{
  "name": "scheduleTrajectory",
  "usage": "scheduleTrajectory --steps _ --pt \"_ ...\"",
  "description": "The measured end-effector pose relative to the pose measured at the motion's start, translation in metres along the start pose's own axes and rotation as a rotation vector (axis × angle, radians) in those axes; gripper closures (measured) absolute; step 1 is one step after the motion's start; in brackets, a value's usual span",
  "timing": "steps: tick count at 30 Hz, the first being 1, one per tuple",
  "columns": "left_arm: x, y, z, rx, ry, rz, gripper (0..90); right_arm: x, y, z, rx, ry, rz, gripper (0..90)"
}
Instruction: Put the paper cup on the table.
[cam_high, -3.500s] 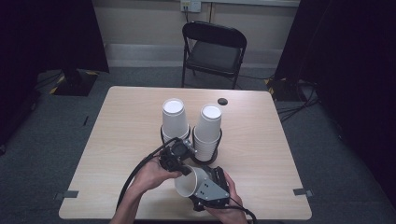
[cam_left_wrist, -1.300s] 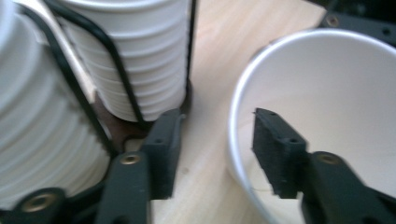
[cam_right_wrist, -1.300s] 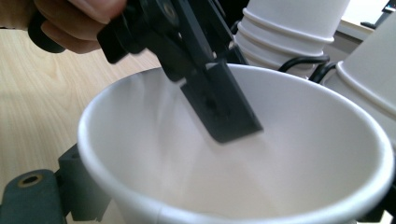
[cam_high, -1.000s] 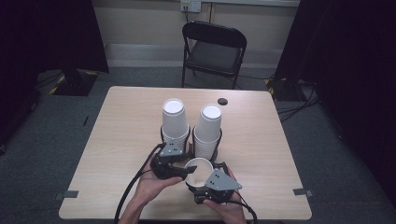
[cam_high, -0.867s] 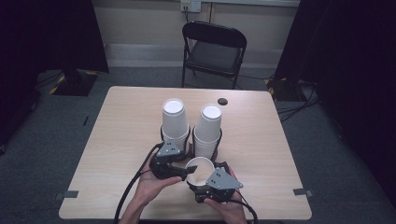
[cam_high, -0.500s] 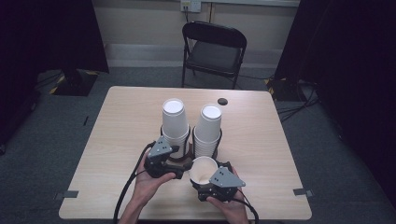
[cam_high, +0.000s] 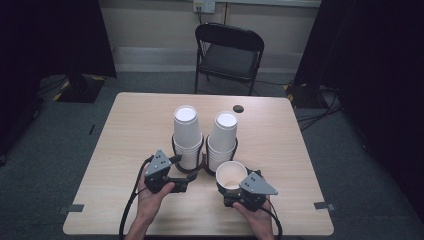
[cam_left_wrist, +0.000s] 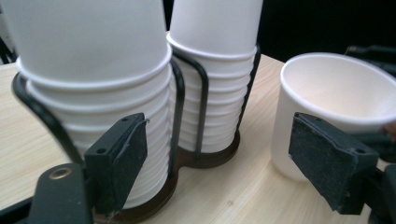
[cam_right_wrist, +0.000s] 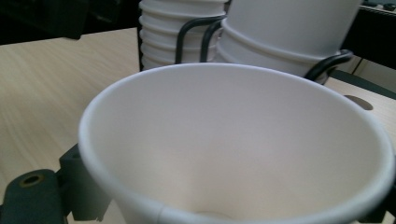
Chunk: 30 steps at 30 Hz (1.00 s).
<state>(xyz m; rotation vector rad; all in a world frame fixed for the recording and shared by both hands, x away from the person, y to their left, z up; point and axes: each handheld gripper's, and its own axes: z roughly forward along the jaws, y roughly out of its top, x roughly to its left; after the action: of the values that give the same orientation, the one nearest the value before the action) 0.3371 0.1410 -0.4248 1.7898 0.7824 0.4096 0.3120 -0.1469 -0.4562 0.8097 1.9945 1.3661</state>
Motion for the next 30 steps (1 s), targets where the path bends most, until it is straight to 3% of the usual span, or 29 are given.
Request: scheduleTrajectory --steps 5,14,17,19,24,30 --pt "0.005 -0.013 0.0 -0.011 0.015 -0.008 21.2 -0.012 0.001 -0.002 -0.004 -0.028 0.029 9.9" --pt "0.011 -0.037 -0.002 -0.06 0.08 -0.036 20.1 -0.033 0.001 -0.007 -0.014 -0.083 0.076 9.9" --pt "0.013 -0.046 0.0 -0.047 0.105 -0.036 20.1 -0.039 0.002 -0.008 -0.022 -0.095 0.085 9.9" --pt "0.015 -0.053 0.001 -0.046 0.109 -0.058 20.1 -0.044 0.003 -0.008 -0.034 -0.102 0.098 9.9" --pt "0.014 -0.061 0.002 -0.031 0.15 -0.051 17.6 -0.055 0.004 -0.005 -0.034 -0.103 0.121 9.9" --pt "0.013 -0.072 0.0 -0.059 0.173 -0.053 16.3 -0.071 0.007 -0.001 -0.05 -0.131 0.149 9.9"
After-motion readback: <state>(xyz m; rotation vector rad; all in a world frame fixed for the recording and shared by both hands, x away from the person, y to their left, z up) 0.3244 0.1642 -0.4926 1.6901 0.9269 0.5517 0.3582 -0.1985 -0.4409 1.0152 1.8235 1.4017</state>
